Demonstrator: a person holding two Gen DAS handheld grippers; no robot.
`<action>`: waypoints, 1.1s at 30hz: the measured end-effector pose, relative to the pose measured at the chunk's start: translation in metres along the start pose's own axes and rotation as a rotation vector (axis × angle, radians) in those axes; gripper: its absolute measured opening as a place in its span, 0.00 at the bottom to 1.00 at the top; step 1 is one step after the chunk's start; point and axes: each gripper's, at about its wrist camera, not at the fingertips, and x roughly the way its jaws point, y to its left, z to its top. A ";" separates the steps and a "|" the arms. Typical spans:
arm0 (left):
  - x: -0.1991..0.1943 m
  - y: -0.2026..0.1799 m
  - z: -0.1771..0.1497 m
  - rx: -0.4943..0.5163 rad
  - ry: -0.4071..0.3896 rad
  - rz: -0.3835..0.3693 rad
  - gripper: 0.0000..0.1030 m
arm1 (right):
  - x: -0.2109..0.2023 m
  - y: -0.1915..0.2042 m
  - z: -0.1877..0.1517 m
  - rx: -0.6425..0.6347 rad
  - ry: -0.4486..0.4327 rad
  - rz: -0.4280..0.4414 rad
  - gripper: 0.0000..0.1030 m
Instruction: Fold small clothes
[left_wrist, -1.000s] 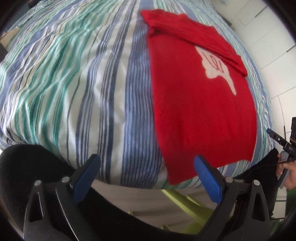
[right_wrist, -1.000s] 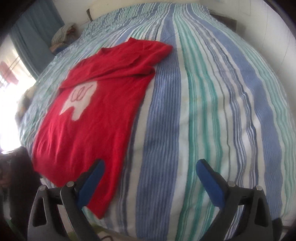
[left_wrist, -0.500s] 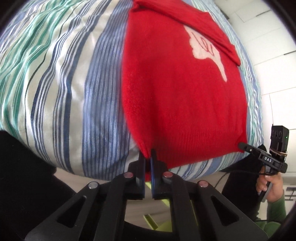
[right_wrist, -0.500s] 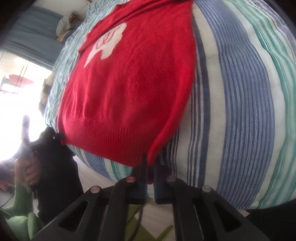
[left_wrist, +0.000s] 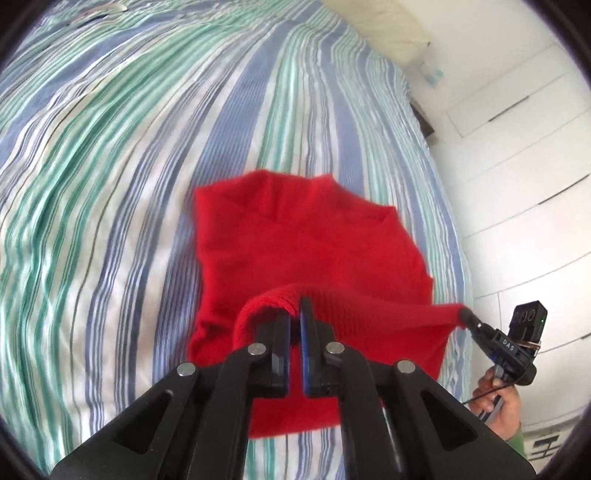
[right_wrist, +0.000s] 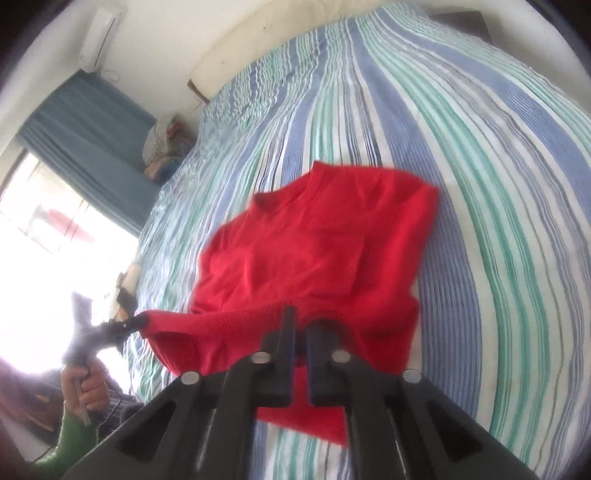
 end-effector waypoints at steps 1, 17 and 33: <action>0.014 -0.001 0.018 -0.007 -0.034 0.021 0.05 | 0.011 -0.006 0.020 0.020 -0.017 -0.013 0.04; 0.051 0.029 -0.021 0.095 -0.061 0.228 0.74 | 0.066 0.006 0.002 -0.248 0.103 -0.017 0.47; -0.003 0.004 -0.132 0.104 -0.056 0.183 0.84 | -0.015 -0.049 -0.103 -0.106 -0.053 -0.239 0.61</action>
